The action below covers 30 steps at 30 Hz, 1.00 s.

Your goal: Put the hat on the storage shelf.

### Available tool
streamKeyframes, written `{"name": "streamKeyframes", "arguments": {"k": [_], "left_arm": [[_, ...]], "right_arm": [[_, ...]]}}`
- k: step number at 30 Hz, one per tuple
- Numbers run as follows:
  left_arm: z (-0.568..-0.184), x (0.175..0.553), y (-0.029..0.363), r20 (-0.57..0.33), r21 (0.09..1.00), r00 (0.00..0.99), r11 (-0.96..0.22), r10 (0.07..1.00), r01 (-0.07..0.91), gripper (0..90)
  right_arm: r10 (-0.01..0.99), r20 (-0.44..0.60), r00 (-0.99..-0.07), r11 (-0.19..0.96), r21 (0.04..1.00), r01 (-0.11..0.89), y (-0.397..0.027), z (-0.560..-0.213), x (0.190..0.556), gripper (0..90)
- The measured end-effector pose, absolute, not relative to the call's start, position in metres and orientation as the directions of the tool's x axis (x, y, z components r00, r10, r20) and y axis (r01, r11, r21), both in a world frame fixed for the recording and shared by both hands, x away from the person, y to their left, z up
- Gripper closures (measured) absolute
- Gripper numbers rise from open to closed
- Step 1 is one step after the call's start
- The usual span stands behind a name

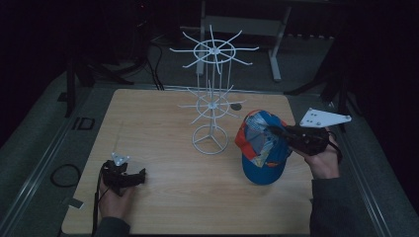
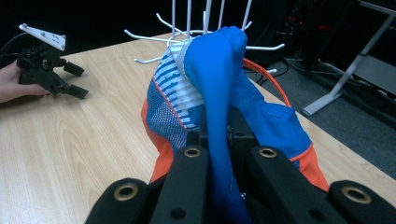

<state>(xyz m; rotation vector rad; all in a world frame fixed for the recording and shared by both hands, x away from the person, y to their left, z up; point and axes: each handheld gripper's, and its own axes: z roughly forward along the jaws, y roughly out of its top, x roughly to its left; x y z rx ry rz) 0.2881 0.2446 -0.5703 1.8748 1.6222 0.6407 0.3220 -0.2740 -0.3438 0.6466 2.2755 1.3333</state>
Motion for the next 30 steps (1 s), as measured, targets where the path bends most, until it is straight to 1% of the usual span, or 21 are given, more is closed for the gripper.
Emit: {"name": "streamKeyframes", "arguments": {"k": [30], "left_arm": [[-0.57, 0.288, 0.245, -0.011, 0.693, 0.148, -0.099, 0.989, 0.714, 4.0]], "right_arm": [[0.57, -0.161, -0.806, 0.438, 0.889, 0.132, -0.271, -0.322, 0.317, 88.5]]}}
